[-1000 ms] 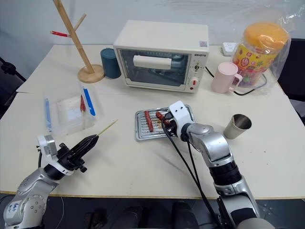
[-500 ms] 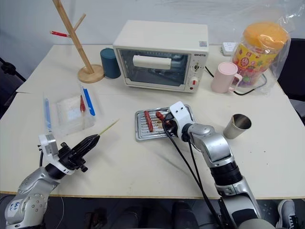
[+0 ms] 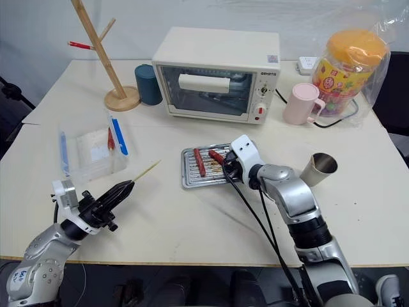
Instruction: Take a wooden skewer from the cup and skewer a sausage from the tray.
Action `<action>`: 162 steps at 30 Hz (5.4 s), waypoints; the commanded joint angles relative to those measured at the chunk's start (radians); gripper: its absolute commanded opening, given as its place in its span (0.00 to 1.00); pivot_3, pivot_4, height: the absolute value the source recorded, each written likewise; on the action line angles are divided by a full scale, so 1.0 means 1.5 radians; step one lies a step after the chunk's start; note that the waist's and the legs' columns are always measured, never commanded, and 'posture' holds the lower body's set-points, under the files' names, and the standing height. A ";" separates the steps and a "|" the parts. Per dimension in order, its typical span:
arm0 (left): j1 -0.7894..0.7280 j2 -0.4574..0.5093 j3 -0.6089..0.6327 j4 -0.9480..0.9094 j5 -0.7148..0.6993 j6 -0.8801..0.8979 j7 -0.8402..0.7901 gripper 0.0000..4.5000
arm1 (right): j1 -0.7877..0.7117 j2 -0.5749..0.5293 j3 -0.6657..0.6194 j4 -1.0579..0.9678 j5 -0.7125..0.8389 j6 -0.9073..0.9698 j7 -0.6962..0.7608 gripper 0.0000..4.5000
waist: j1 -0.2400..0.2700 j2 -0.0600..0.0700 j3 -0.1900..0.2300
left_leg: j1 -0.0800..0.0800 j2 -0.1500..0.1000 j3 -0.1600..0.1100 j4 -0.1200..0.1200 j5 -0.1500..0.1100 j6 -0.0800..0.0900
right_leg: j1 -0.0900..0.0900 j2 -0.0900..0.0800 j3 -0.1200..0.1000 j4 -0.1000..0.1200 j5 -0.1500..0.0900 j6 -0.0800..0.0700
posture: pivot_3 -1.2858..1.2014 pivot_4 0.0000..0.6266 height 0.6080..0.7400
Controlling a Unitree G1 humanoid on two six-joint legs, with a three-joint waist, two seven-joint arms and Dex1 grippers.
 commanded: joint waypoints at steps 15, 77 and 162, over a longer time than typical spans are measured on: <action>0.002 0.012 0.010 0.004 -0.008 -0.008 -0.019 0.00 | -0.039 0.023 -0.015 0.050 -0.008 -0.083 0.045 0.46 | 0.000 0.000 0.000 | 0.000 0.000 0.000 0.000 0.001 0.000 | 0.000 0.000 0.000 0.000 0.000 0.000 | 0.52 0.24 1.00; -0.068 0.175 -0.036 0.004 -0.021 0.044 -0.209 0.00 | -0.012 -0.184 -0.044 -0.028 0.125 -0.370 0.509 0.07 | 0.000 -0.001 0.000 | 0.000 0.001 0.000 -0.001 0.001 -0.001 | 0.000 0.000 0.000 -0.001 0.000 0.000 | 0.52 0.24 1.00; -0.184 0.266 -0.069 -0.029 -0.093 0.219 -0.278 0.00 | 0.028 -0.227 -0.041 -0.082 0.163 -0.314 0.546 0.07 | 0.001 -0.001 0.000 | 0.000 0.001 0.000 -0.001 0.001 -0.001 | 0.000 0.000 0.000 0.000 0.000 0.000 | 0.52 0.24 1.00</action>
